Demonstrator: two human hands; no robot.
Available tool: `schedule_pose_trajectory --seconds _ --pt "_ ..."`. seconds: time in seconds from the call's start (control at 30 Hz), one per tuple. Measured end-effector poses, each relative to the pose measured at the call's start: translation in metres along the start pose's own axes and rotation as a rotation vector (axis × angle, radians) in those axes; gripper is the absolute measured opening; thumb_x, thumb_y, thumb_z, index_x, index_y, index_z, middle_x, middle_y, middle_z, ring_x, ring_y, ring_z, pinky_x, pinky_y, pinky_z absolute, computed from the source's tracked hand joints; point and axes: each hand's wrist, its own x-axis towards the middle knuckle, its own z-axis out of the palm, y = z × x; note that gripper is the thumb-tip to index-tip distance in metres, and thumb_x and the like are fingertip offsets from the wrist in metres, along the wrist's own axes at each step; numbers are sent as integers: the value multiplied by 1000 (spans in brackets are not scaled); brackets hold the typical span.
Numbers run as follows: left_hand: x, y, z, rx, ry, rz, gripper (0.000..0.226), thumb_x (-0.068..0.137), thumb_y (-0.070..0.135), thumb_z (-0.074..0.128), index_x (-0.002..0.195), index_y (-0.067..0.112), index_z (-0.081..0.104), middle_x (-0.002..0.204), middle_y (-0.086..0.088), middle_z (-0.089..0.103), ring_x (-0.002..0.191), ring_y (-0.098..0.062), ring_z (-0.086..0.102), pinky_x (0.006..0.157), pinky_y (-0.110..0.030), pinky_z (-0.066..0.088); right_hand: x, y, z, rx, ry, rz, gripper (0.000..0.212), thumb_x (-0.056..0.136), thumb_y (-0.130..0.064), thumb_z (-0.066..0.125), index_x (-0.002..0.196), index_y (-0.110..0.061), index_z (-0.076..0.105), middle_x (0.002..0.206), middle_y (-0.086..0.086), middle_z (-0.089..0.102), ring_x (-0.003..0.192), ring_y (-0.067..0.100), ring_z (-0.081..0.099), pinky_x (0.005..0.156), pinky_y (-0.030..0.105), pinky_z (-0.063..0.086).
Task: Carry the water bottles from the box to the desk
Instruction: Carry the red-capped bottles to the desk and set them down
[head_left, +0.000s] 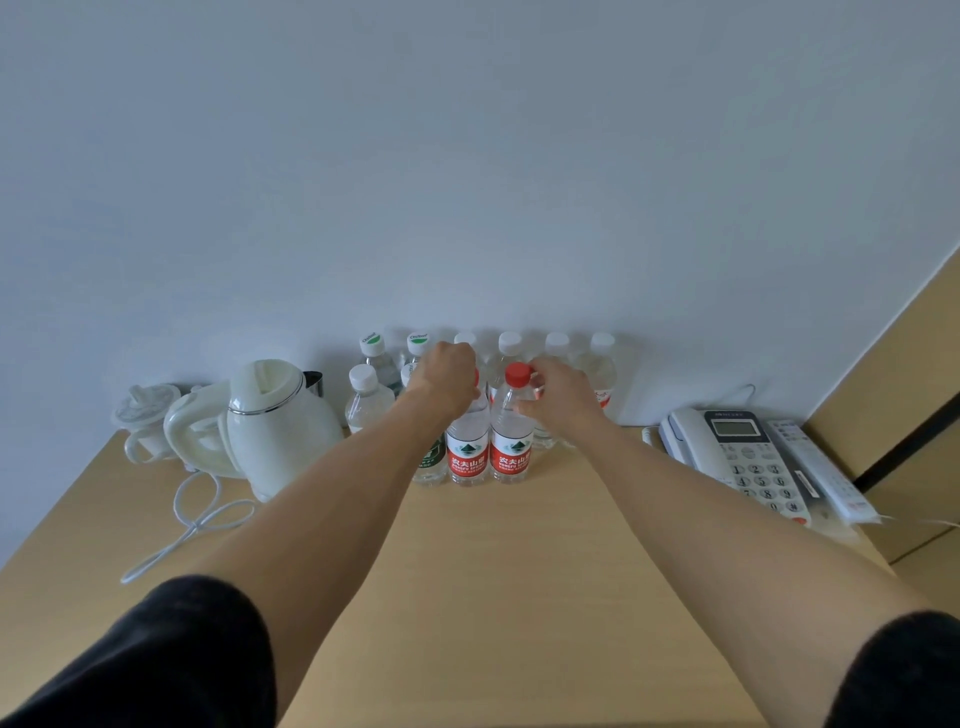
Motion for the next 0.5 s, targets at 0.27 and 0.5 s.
schedule_pose_trajectory --seconds 0.27,0.5 --pt "-3 -3 -18 -9 75 16 34 88 40 73 85 12 54 100 -12 65 83 -26 56 67 -33 43 -9 -7 -29 -55 39 90 44 90 -20 67 133 -13 59 122 7 66 115 26 60 96 35 48" --pt "1 3 -58 33 287 54 39 100 43 54 119 12 67 115 -10 67 106 -30 64 78 -34 46 -22 -7 -50 -117 104 174 42 90 -22 62 132 -19 60 121 5 65 116 25 58 87 31 46"
